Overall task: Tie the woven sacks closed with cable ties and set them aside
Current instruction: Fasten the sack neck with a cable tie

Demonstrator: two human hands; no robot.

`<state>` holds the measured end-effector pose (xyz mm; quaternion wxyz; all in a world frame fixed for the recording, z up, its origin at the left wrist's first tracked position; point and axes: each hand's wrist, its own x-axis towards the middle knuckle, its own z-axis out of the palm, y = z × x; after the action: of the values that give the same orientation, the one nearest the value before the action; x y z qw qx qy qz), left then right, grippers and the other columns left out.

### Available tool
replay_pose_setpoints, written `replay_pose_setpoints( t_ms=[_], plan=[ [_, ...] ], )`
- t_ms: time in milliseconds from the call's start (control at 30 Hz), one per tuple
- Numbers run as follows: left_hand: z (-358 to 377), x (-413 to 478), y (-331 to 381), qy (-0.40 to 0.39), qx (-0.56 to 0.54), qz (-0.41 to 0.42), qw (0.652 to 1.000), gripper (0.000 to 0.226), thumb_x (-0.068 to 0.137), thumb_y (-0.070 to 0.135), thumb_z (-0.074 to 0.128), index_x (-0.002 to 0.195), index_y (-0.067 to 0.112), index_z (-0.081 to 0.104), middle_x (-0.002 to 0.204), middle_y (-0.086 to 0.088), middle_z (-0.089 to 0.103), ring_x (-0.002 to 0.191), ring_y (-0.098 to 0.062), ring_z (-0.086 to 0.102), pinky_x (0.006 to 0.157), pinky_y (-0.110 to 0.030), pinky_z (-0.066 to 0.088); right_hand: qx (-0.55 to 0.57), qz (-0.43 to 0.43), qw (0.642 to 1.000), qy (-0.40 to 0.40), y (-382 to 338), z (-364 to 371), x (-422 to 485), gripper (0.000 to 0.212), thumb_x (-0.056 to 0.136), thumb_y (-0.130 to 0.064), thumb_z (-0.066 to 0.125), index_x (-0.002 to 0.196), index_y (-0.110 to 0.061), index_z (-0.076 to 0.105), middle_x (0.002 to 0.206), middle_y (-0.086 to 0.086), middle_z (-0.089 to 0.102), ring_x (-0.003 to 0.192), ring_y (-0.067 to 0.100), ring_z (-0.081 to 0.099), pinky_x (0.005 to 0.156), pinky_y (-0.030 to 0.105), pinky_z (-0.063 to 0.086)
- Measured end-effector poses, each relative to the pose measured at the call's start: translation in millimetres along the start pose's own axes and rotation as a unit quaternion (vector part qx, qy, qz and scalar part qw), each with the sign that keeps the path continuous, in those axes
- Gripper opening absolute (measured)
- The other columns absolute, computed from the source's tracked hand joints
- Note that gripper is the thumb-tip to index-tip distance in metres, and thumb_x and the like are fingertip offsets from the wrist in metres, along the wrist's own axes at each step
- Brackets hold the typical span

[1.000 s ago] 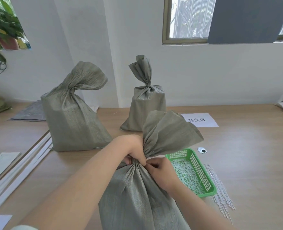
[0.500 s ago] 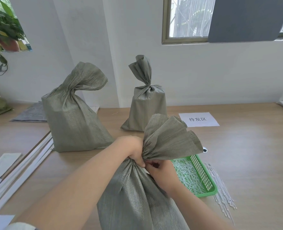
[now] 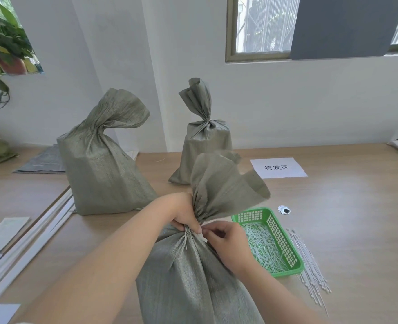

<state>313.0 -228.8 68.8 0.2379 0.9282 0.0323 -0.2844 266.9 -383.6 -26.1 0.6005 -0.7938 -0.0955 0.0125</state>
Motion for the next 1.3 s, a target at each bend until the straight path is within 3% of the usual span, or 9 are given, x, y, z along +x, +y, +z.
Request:
replay_pose_setpoints(
  t_ms=[233, 367, 533, 633, 733, 933, 1000, 1100, 1300],
  plan=[
    [20, -7, -20, 0.078, -0.239, 0.012, 0.968, 0.018, 0.078, 0.018, 0.081, 0.094, 0.014, 0.073, 0.078, 0.001, 0.071, 0.071, -0.006, 0.067, 0.055, -0.016, 0.052, 0.075, -0.045, 0.995, 0.051, -3, -3, -6, 0.021, 0.085, -0.002, 0.068, 0.079, -0.020, 0.077, 0.062, -0.003, 0.069, 0.059, 0.002, 0.056, 0.059, 0.017, 0.044],
    [34, -12, -22, 0.127, -0.323, 0.023, 0.937, 0.015, 0.076, 0.020, 0.081, 0.090, 0.019, 0.075, 0.088, -0.001, 0.077, 0.081, -0.010, 0.071, 0.061, -0.021, 0.055, 0.096, -0.065, 0.993, -0.001, -7, -8, -6, 0.020, 0.080, 0.002, 0.066, 0.073, -0.016, 0.072, 0.058, -0.006, 0.059, 0.056, 0.005, 0.048, 0.057, 0.019, 0.040],
    [46, -16, -19, 0.187, -0.323, 0.038, 0.927, 0.015, 0.073, 0.019, 0.076, 0.087, 0.013, 0.076, 0.088, -0.007, 0.077, 0.073, -0.013, 0.068, 0.062, -0.026, 0.054, 0.057, -0.143, 0.985, -0.074, -11, -13, -9, 0.001, 0.072, -0.012, 0.070, 0.072, -0.012, 0.070, 0.064, 0.003, 0.064, 0.060, 0.008, 0.051, 0.058, 0.027, 0.044],
    [49, -16, -20, 0.210, -0.318, 0.042, 0.924, 0.017, 0.070, 0.020, 0.071, 0.084, 0.011, 0.075, 0.085, -0.008, 0.076, 0.082, -0.021, 0.071, 0.072, -0.037, 0.058, -0.040, -0.203, 0.974, -0.093, -14, -13, -7, 0.025, 0.073, -0.027, 0.082, 0.071, -0.010, 0.064, 0.067, 0.004, 0.060, 0.059, 0.008, 0.051, 0.056, 0.027, 0.046],
    [53, -13, -24, 0.206, -0.339, 0.066, 0.915, 0.016, 0.069, 0.025, 0.071, 0.082, 0.016, 0.076, 0.082, -0.004, 0.077, 0.088, -0.020, 0.073, 0.080, -0.042, 0.059, -0.088, -0.234, 0.968, -0.033, -14, -4, -3, 0.023, 0.080, -0.024, 0.076, 0.069, -0.010, 0.062, 0.063, 0.004, 0.058, 0.058, 0.014, 0.050, 0.058, 0.015, 0.039],
    [58, -18, -31, 0.141, -0.481, 0.114, 0.857, 0.023, 0.082, -0.003, 0.071, 0.073, 0.017, 0.077, 0.087, -0.007, 0.075, 0.078, -0.013, 0.068, 0.061, -0.020, 0.046, 0.036, -0.113, 0.992, -0.047, -6, 2, -4, 0.030, 0.092, -0.004, 0.064, 0.066, -0.020, 0.064, 0.055, -0.015, 0.054, 0.063, 0.004, 0.055, 0.068, 0.025, 0.052],
    [58, -18, -37, 0.112, -0.504, 0.120, 0.848, 0.030, 0.087, 0.008, 0.074, 0.063, 0.025, 0.077, 0.089, -0.003, 0.076, 0.083, -0.013, 0.066, 0.064, -0.022, 0.040, 0.094, -0.072, 0.991, -0.061, -6, 3, -3, 0.028, 0.094, -0.006, 0.063, 0.067, -0.011, 0.064, 0.057, -0.001, 0.057, 0.056, 0.009, 0.046, 0.057, 0.024, 0.039],
    [55, -20, -47, 0.081, -0.507, 0.137, 0.847, 0.019, 0.078, 0.020, 0.085, 0.063, 0.027, 0.074, 0.088, 0.000, 0.074, 0.084, -0.012, 0.059, 0.060, -0.019, 0.038, 0.146, -0.040, 0.986, -0.065, -3, 4, -3, 0.025, 0.094, -0.012, 0.065, 0.072, -0.001, 0.066, 0.066, 0.026, 0.060, 0.065, 0.016, 0.048, 0.063, 0.031, 0.037],
    [51, -19, -55, 0.000, -0.437, 0.179, 0.881, 0.022, 0.063, 0.007, 0.084, 0.065, 0.022, 0.070, 0.083, -0.008, 0.063, 0.086, -0.019, 0.060, 0.092, -0.037, 0.051, 0.270, 0.052, 0.958, -0.079, -3, 6, -2, 0.026, 0.090, -0.004, 0.068, 0.065, 0.001, 0.060, 0.055, 0.005, 0.058, 0.053, 0.012, 0.050, 0.056, 0.024, 0.041]
  ],
)
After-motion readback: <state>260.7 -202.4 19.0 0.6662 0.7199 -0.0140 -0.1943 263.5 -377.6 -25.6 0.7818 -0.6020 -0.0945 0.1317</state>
